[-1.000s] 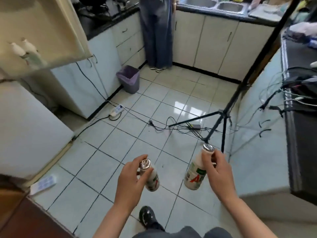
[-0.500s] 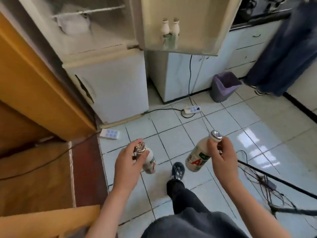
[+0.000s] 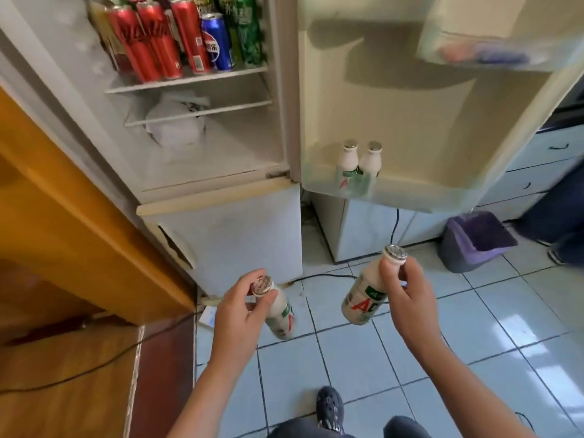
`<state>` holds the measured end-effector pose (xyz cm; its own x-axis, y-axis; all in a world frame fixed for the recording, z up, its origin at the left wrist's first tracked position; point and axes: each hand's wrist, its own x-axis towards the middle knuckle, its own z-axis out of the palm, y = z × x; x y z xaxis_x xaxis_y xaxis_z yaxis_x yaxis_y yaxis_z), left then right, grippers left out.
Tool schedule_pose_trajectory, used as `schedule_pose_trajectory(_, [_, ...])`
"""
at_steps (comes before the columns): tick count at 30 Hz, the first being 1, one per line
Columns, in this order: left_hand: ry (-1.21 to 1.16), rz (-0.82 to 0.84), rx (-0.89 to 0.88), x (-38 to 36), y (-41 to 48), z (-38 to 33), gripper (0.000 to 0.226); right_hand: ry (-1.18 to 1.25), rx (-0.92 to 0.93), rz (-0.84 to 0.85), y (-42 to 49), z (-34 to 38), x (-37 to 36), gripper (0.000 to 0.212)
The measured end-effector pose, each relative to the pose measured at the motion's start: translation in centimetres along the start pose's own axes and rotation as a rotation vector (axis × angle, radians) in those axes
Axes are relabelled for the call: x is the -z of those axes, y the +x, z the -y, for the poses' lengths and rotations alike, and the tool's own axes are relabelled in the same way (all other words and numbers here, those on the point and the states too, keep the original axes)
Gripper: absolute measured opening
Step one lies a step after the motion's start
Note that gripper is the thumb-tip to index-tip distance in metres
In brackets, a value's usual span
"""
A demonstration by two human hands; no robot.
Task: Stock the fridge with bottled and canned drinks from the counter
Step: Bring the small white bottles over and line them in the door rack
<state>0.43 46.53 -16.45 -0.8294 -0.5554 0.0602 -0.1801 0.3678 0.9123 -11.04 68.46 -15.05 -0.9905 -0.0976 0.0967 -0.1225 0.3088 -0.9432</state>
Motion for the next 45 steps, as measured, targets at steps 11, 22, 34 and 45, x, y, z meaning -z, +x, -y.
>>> schedule_pose_trajectory(11, [-0.056,0.029,-0.213,-5.4,19.0,-8.0,0.031,0.037,0.018,-0.308,16.2,2.8,-0.5,0.013])
schedule_pose_trajectory(22, [-0.071,0.121,-0.318,-10.9,31.8,-11.2,0.035,-0.074,0.054,-0.467,25.5,3.8,0.0,0.017])
schedule_pose_trajectory(34, [0.085,0.305,-0.239,-14.1,34.0,-8.0,0.037,-0.379,-0.1,-0.304,27.1,-0.6,-1.9,0.031])
schedule_pose_trajectory(45, [0.126,0.334,-0.3,-13.9,33.7,-6.4,0.049,-0.534,-0.145,-0.227,26.9,-2.1,-1.9,0.041])
